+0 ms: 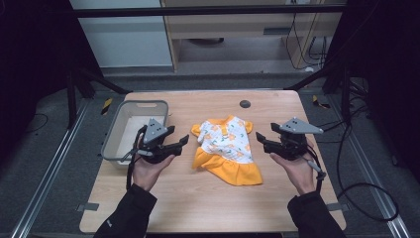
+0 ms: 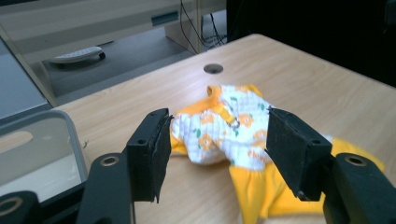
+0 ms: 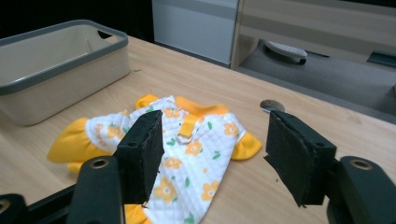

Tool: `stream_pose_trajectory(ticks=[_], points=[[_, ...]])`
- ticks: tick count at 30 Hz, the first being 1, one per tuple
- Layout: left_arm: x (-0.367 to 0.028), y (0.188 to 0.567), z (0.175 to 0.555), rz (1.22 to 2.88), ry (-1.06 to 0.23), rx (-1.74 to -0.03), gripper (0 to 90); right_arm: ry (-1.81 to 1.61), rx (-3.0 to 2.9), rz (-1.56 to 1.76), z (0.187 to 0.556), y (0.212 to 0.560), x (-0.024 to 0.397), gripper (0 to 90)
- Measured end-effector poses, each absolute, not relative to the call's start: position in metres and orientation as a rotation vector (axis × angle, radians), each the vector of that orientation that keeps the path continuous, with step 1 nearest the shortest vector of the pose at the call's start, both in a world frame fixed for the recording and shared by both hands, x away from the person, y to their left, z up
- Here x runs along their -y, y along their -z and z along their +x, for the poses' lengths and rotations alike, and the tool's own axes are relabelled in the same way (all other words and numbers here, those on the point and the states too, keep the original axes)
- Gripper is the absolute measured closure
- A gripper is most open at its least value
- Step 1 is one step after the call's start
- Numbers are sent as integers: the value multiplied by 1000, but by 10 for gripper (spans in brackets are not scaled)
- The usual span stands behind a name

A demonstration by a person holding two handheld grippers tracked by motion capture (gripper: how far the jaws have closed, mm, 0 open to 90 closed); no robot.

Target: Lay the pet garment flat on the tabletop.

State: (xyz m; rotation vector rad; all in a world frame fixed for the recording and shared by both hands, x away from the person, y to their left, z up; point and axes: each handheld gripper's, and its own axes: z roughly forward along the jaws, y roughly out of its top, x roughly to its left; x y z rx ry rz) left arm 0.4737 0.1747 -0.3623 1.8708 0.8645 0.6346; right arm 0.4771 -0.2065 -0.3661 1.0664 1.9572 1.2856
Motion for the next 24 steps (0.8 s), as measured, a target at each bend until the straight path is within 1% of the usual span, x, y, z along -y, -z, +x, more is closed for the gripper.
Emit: stream_pose_trajectory(ticks=[3, 8, 9, 11, 13, 14, 19, 24], points=[[-176, 372, 469, 1889, -610, -857, 406, -1270, -2004, 1083, 466, 377, 210, 338], [-175, 402, 465, 1957, -570, -869, 411, -1276, -2062, 1099, 454, 401, 210, 329], [-175, 402, 465, 1957, -570, -869, 411, -1276, -2062, 1099, 454, 401, 210, 329], [-173, 416, 466, 1987, -551, -875, 415, -1270, -2109, 1118, 449, 419, 209, 323], [-173, 420, 466, 1997, -544, -881, 416, -1266, -2127, 1127, 447, 427, 208, 322], [-172, 428, 468, 2005, -531, -885, 417, -1260, -2136, 1126, 446, 431, 208, 322], [-168, 441, 471, 2039, -531, -903, 409, -1256, -2154, 1166, 444, 447, 211, 335], [-165, 455, 476, 2075, -514, -919, 416, -1229, -2182, 1185, 443, 459, 212, 368]])
